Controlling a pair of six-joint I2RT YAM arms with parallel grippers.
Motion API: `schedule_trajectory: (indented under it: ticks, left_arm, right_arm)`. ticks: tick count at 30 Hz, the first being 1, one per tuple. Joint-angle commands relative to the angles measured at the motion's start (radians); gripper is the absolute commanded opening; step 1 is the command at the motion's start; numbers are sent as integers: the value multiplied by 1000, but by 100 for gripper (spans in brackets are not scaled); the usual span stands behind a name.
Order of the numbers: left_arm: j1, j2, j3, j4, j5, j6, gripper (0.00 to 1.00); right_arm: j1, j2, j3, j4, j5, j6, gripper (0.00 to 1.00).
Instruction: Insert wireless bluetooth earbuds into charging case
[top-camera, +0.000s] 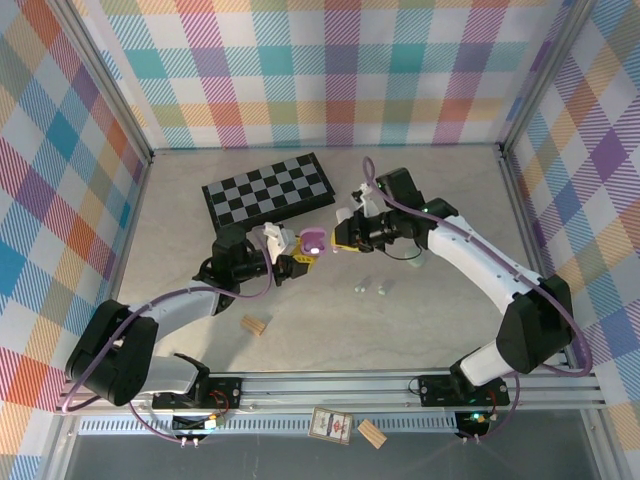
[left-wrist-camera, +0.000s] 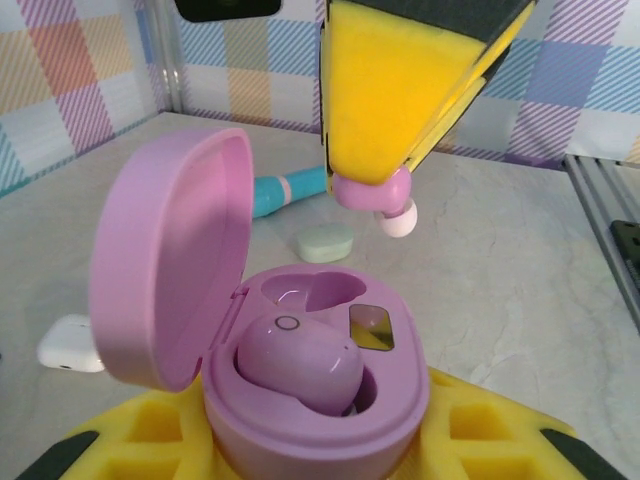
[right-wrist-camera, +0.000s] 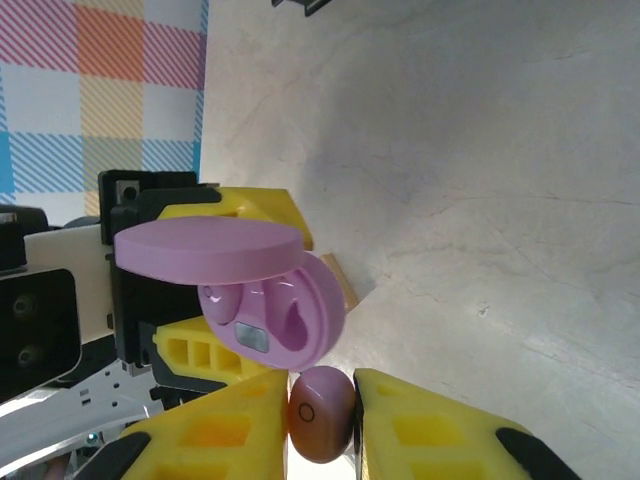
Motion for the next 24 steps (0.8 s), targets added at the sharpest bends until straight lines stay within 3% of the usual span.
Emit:
schedule_trajectory:
  ticks: [1,15,24]
  left_arm:
    - [-17,13,30,42,69,-6,29]
    - [-24,1,46,26,93,-4,29]
    - [-24,-9,46,18,108,-5,29]
  right_arm:
    - [18,0,41,42,-25,10,23]
    - [48,35,45,60,-18,-3,23]
    - [48,20,26,50,65,-30,22]
